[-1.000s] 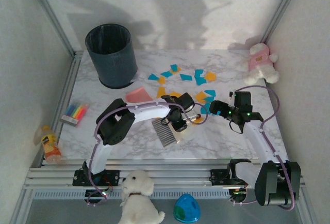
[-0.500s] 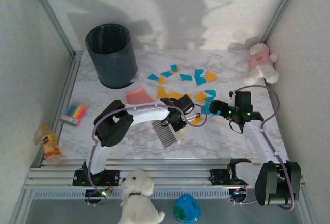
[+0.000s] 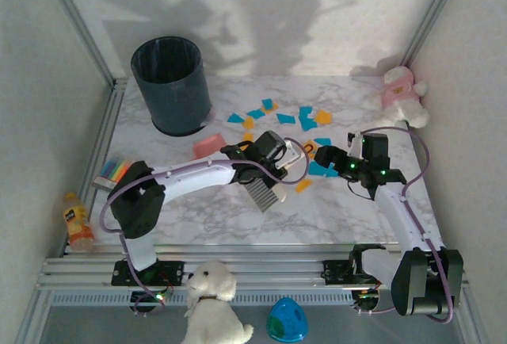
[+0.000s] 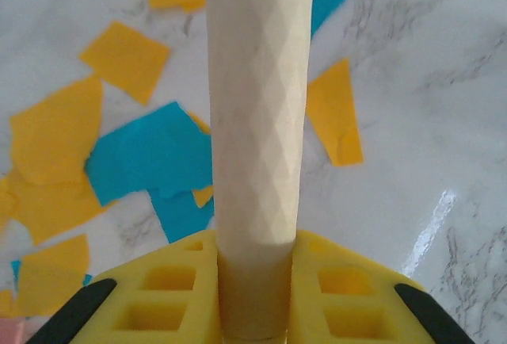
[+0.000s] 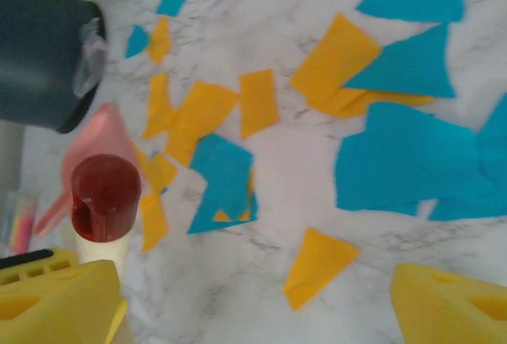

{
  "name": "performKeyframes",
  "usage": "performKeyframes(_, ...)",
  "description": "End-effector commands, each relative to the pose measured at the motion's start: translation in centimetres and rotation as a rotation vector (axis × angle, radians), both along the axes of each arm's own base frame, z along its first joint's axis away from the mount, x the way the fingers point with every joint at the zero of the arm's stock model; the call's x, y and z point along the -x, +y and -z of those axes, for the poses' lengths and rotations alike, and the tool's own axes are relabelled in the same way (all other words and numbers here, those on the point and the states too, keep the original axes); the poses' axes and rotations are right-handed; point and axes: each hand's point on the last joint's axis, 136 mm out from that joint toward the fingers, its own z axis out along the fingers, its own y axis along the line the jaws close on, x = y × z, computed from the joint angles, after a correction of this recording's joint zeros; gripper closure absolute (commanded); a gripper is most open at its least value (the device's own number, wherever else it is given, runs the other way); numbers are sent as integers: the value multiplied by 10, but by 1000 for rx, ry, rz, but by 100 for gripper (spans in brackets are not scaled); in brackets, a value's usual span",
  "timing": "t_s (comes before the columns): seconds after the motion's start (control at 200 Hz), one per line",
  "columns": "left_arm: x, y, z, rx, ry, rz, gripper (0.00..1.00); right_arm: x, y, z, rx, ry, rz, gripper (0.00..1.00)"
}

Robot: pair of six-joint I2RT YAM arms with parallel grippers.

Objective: Sweep away the paper scraps from the table

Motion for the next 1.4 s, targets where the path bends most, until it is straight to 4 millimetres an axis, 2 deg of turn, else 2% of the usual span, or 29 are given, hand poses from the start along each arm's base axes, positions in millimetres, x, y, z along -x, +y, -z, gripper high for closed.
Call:
performKeyframes(0.0,-4,-3,-22,77,-40,-7,87,-9,20,-42,-134,-94,-62,21)
performKeyframes(0.125,-4,-3,-29,94,-61,-9,88,-11,27,-56,-184,-124,-88,28)
performKeyframes(0.32,-3,-6,-36,118,-68,7,88,-15,36,-63,-235,-135,-115,41)
performKeyframes(0.846,7,-16,-59,201,-70,71,86,-22,70,-60,-267,-109,-208,50)
performKeyframes(1.016,4,-17,-62,208,-82,59,86,-18,87,-59,-284,-95,-277,51)
performKeyframes(1.397,-7,-16,-66,201,-113,13,87,-12,110,-54,-291,-71,-352,55)
